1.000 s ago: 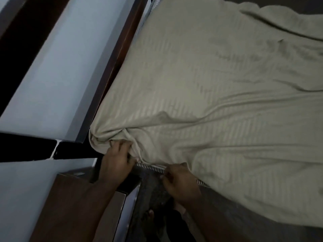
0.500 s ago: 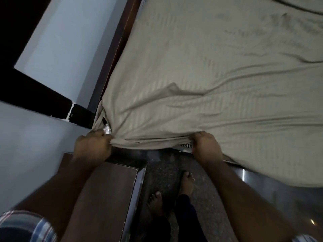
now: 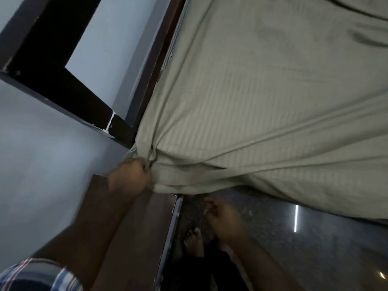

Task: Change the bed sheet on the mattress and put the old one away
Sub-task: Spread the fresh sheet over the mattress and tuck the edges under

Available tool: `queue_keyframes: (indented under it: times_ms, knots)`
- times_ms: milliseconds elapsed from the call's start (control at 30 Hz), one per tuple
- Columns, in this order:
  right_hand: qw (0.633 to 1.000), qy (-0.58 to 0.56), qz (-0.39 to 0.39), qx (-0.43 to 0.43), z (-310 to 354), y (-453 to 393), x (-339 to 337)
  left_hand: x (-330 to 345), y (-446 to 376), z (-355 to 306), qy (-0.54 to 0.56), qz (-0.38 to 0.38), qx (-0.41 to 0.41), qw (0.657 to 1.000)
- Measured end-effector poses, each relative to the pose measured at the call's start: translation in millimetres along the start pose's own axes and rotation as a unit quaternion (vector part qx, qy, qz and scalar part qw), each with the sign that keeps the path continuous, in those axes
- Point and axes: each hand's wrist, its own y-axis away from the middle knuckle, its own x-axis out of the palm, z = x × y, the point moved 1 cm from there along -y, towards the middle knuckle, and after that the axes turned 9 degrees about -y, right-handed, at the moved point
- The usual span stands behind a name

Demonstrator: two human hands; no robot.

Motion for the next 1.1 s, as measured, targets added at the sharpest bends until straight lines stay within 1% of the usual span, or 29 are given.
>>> queue_keyframes:
  times_ms: [67, 100, 167, 200, 267, 333, 400, 467, 533, 600, 667, 700, 767, 833, 867, 900, 933, 967, 1000, 1033, 1067, 1100]
  knots:
    - [0.997, -0.06, -0.04, 0.023, 6.0, -14.0, -9.2, 3.7, -8.3, -10.7, 0.09, 0.026, -0.059, 0.994]
    - [0.993, -0.096, -0.056, 0.037, 7.3, -19.3, -11.7, 2.1, -11.9, -15.7, 0.133, 0.007, -0.078, 0.988]
    - [0.983, -0.153, -0.08, 0.06, 8.1, -28.3, -14.6, -0.5, -16.6, -18.6, 0.185, -0.044, -0.109, 0.976]
    - [0.98, -0.167, -0.085, 0.066, 8.0, -32.4, -15.2, -2.3, -17.6, -17.9, 0.211, -0.048, -0.136, 0.967]
    - [0.979, -0.178, -0.078, 0.068, 14.5, -38.1, -13.6, 2.4, -24.1, -9.7, 0.267, -0.018, -0.195, 0.944]
    - [0.983, -0.161, -0.058, 0.068, 19.7, -45.0, -7.9, 11.1, -31.9, -2.8, 0.293, 0.033, -0.217, 0.931]
    - [0.992, -0.103, -0.057, 0.041, 25.2, -53.7, -6.7, 20.4, -39.4, -0.2, 0.285, 0.075, -0.201, 0.934]
    - [0.994, -0.036, -0.103, -0.01, 30.6, -67.2, -17.2, 18.5, -41.4, -10.6, 0.262, 0.086, -0.175, 0.945]
    - [0.985, 0.037, -0.164, -0.044, 31.5, -85.4, -35.3, 12.5, -42.1, -24.9, 0.253, 0.054, -0.145, 0.955]
    - [0.975, 0.12, -0.184, -0.04, 28.1, -104.3, -54.2, 12.4, -46.0, -36.6, 0.249, 0.011, -0.118, 0.961]
    - [0.966, 0.199, -0.164, -0.037, 25.9, -117.2, -67.8, 14.1, -51.4, -48.4, 0.229, -0.02, -0.076, 0.97]
    - [0.96, 0.235, -0.148, -0.036, 26.2, -120.1, -71.1, 16.3, -54.7, -52.6, 0.217, -0.024, -0.057, 0.974]
    - [0.949, 0.289, -0.116, -0.037, 29.0, -123.0, -75.1, 18.4, -59.7, -60.2, 0.22, -0.009, -0.049, 0.974]
    - [0.947, 0.301, -0.104, -0.042, 26.7, -121.6, -84.3, 20.8, -61.7, -67.8, 0.218, -0.011, -0.051, 0.974]
    - [0.948, 0.292, -0.119, -0.046, 25.7, -117.1, -93.7, 20.1, -61.6, -72.6, 0.221, -0.019, -0.045, 0.974]
    - [0.952, 0.26, -0.16, -0.037, 22.7, -110.8, -108.5, 18.8, -61.3, -77.9, 0.232, -0.032, -0.033, 0.972]
    - [0.951, 0.202, -0.233, -0.021, 18.5, -103.2, -127.9, 15.1, -60.4, -84.4, 0.242, -0.054, -0.013, 0.969]
    - [0.939, 0.123, -0.321, 0.011, 15.8, -92.0, -151.7, 11.2, -59.6, -91.0, 0.249, -0.079, 0.009, 0.965]
    - [0.914, 0.04, -0.402, 0.043, 12.2, -79.3, -177.4, 8.2, -59.9, -96.9, 0.248, -0.108, 0.031, 0.962]
    - [0.881, -0.039, -0.466, 0.069, 7.8, -67.1, -199.4, 6.5, -61.6, -102.0, 0.241, -0.135, 0.044, 0.96]
    - [0.852, -0.081, -0.51, 0.086, 3.6, -57.9, -214.9, 6.7, -64.2, -106.0, 0.231, -0.154, 0.044, 0.96]
    - [0.832, -0.082, -0.542, 0.088, 3.0, -51.3, -222.9, 7.4, -66.0, -109.4, 0.225, -0.157, 0.031, 0.961]
